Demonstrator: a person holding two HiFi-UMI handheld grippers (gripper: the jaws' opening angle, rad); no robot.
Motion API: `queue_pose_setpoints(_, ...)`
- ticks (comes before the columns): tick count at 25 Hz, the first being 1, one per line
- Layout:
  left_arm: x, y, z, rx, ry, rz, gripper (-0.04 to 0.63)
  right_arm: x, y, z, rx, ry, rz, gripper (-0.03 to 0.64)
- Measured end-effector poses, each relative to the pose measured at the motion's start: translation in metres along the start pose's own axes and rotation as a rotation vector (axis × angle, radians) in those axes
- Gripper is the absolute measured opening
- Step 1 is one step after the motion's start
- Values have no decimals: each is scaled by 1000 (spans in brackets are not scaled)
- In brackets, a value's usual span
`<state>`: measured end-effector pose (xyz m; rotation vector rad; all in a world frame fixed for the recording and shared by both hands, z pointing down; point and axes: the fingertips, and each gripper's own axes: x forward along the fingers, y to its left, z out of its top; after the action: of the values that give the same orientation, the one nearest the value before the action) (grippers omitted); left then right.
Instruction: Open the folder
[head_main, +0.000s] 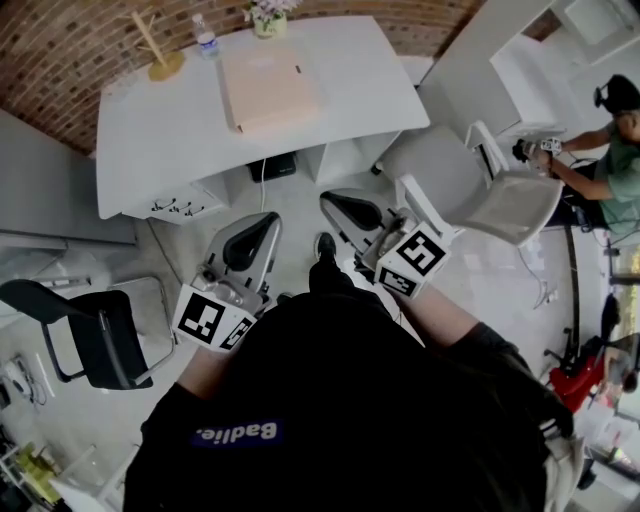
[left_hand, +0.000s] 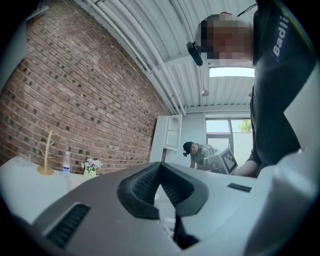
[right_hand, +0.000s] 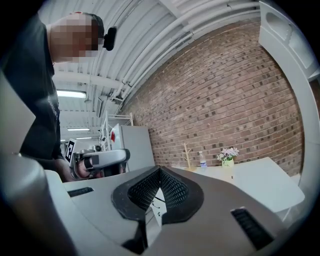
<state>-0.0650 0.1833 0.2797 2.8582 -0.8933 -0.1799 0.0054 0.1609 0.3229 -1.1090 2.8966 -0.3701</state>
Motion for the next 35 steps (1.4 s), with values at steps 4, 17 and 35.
queue_pose_setpoints(4,32,26,-1,8,25,38,0,17,-40,5,23,-2,18,28)
queue_pose_setpoints(17,162,88,-10,23,66,156,0,51,-194,13,65,43,93,28)
queue_pose_setpoints(35,194,154,-76,57,220,260,0,94,-273,-43,95,140,49,28)
